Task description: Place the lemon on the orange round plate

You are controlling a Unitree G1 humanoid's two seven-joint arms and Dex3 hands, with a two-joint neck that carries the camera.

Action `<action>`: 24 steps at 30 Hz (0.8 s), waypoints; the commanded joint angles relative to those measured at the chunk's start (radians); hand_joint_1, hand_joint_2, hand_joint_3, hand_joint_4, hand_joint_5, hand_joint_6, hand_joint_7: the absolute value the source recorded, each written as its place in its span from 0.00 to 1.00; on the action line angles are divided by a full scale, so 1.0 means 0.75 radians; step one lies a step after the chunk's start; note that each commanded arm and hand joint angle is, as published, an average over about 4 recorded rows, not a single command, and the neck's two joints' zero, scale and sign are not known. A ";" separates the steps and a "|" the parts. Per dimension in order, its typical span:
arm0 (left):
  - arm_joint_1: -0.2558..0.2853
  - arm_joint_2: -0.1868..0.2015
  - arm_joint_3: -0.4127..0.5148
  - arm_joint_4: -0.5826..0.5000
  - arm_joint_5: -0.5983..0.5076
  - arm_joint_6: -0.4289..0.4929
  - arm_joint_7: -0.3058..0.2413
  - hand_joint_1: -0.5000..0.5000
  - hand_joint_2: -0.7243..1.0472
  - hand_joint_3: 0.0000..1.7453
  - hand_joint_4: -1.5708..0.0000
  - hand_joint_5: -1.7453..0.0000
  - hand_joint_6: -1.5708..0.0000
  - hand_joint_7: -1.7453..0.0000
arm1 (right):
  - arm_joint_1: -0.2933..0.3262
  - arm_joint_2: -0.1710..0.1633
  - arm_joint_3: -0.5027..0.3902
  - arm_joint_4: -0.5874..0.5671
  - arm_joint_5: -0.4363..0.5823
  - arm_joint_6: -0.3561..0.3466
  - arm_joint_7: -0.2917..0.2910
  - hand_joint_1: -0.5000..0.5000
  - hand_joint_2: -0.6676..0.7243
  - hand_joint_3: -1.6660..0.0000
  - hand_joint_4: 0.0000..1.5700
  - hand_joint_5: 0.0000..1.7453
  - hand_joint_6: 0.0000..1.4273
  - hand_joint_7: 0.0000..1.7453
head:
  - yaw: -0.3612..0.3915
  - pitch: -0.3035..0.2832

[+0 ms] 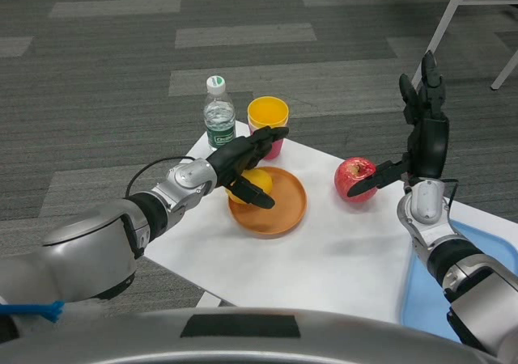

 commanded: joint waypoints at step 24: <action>0.135 0.093 0.160 -0.288 -0.047 -0.059 -0.103 1.00 0.74 0.05 1.00 1.00 1.00 0.92 | -0.020 0.010 -0.017 0.050 0.010 -0.005 -0.001 0.25 1.00 1.00 0.45 0.00 0.00 0.00 | -0.002 0.013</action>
